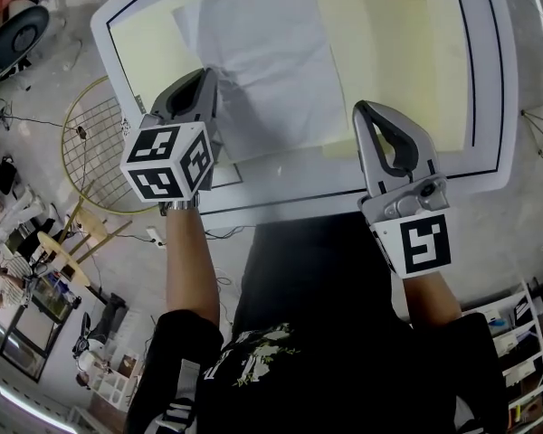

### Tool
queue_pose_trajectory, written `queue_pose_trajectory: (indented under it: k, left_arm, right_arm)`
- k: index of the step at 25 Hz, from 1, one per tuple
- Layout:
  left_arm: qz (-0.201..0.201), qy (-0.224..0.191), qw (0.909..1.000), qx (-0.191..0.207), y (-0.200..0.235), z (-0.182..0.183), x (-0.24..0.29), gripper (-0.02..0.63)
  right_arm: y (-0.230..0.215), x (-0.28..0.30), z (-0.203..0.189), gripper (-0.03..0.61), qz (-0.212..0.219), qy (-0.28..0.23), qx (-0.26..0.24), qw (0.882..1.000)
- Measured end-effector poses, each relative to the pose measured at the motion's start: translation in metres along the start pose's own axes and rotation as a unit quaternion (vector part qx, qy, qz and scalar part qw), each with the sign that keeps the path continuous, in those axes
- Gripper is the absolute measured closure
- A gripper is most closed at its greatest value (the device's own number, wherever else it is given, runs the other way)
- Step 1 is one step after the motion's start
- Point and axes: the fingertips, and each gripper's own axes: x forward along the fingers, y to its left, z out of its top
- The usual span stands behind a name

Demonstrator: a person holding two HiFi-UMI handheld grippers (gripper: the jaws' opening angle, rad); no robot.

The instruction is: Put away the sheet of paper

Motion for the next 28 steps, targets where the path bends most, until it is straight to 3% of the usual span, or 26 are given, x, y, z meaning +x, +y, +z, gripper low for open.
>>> queue_pose_trajectory:
  k: [17,28]
  left_arm:
    - [-0.006,-0.01,0.9998,-0.017,-0.042,0.008,0.019,0.614]
    - [-0.02,-0.008,0.9997,-0.014,-0.055,0.011,0.03,0.614]
  right_arm:
    - [-0.019,0.003,-0.007,0.58,0.038,0.01,-0.013,0.999]
    - [-0.025,-0.002,-0.006,0.58,0.019,-0.012,-0.022,0.999]
